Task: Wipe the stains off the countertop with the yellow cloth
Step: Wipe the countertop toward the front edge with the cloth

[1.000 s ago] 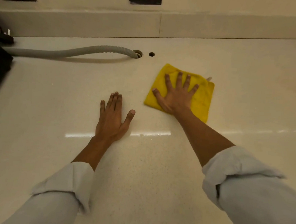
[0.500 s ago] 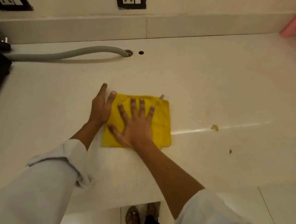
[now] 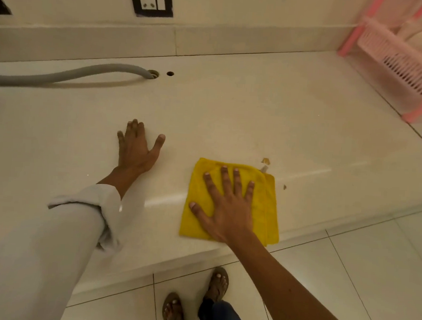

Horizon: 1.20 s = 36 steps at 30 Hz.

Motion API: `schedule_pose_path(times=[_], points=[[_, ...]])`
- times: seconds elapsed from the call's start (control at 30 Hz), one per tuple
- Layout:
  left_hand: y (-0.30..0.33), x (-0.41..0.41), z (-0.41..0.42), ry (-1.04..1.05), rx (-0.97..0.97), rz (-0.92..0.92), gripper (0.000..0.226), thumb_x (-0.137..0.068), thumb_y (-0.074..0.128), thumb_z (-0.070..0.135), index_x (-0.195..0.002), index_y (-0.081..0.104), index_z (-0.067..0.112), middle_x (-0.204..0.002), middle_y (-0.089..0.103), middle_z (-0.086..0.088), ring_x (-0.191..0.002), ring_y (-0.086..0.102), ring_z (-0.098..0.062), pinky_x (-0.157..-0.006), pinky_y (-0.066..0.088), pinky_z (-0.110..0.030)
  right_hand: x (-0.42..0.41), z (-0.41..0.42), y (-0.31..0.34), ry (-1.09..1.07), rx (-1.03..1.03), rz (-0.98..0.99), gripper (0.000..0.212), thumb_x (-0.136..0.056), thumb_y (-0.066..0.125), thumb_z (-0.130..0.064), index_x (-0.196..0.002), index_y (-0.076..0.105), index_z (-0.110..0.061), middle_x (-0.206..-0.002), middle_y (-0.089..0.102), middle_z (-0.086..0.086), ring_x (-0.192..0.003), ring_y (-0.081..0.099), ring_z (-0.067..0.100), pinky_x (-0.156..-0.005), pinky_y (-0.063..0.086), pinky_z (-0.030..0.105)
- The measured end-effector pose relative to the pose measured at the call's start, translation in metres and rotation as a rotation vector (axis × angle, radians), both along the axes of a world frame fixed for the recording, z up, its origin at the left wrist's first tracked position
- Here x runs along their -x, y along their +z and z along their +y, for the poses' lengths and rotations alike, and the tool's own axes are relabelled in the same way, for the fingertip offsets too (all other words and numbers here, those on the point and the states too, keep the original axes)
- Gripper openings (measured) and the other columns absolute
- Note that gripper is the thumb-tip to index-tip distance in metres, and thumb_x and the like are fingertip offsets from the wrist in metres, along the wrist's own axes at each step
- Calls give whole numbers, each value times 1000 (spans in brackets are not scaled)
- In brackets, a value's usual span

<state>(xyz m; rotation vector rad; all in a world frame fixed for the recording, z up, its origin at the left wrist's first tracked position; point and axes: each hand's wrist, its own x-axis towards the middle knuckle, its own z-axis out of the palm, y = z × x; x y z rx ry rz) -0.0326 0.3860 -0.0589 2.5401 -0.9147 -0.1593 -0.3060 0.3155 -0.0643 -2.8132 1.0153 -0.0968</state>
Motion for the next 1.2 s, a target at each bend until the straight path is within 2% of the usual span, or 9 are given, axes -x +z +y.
schedule_pose_path(times=[0.2,0.43,0.63,0.73,0.83,0.93,1.07,1.2], points=[[6,28,-31,-71,-19,-20,83,-92,26,62,-150,18,3,-161,11,-16,-150,3,-25,-121,-3,-48,35,-46,1,-68,7,-1,84,-83,16,-86,-154,6,-43,-167,4,5,-153,-6,34,-117,-2,67],[7,26,-49,24,25,37,82,-93,22,62,-150,18,4,-161,14,-14,-150,6,-24,-122,0,-47,46,-134,1,-126,23,7,85,-82,14,-86,-154,9,-42,-167,5,5,-153,-3,34,-117,0,68],[3,20,-64,89,20,51,76,-96,20,57,-149,21,3,-160,19,-15,-149,12,-25,-122,3,-45,9,-209,0,-106,23,11,86,-81,15,-86,-154,12,-41,-167,6,6,-153,-1,35,-116,0,69],[1,17,-67,129,57,14,75,-95,20,55,-147,27,2,-157,28,-16,-147,21,-27,-122,9,-44,-20,-237,0,-74,22,11,87,-81,15,-86,-155,11,-41,-167,5,7,-153,-1,37,-116,-1,69],[-2,14,-69,143,80,-24,75,-94,19,56,-144,33,2,-153,35,-17,-144,29,-28,-121,16,-44,-53,-255,1,-36,7,12,88,-81,14,-86,-155,11,-39,-167,3,10,-152,-2,38,-115,-2,70],[-4,16,-70,154,99,-22,74,-94,20,55,-145,34,3,-153,35,-15,-144,29,-26,-121,14,-41,-86,-259,2,-4,-5,4,88,-81,14,-85,-155,13,-37,-167,3,12,-152,-2,40,-114,-2,71],[-2,16,-69,194,205,130,71,-94,25,57,-147,33,10,-155,34,-8,-146,26,-19,-122,10,-36,-120,-244,1,42,-7,-15,88,-81,15,-83,-155,14,-35,-166,3,13,-151,-3,41,-114,-4,71],[19,4,-55,306,516,509,76,-78,33,75,-132,54,26,-136,55,9,-131,47,-13,-109,34,-30,-147,-204,-2,99,-15,-21,89,-81,14,-83,-156,15,-35,-166,4,14,-151,-3,42,-114,-6,71]])
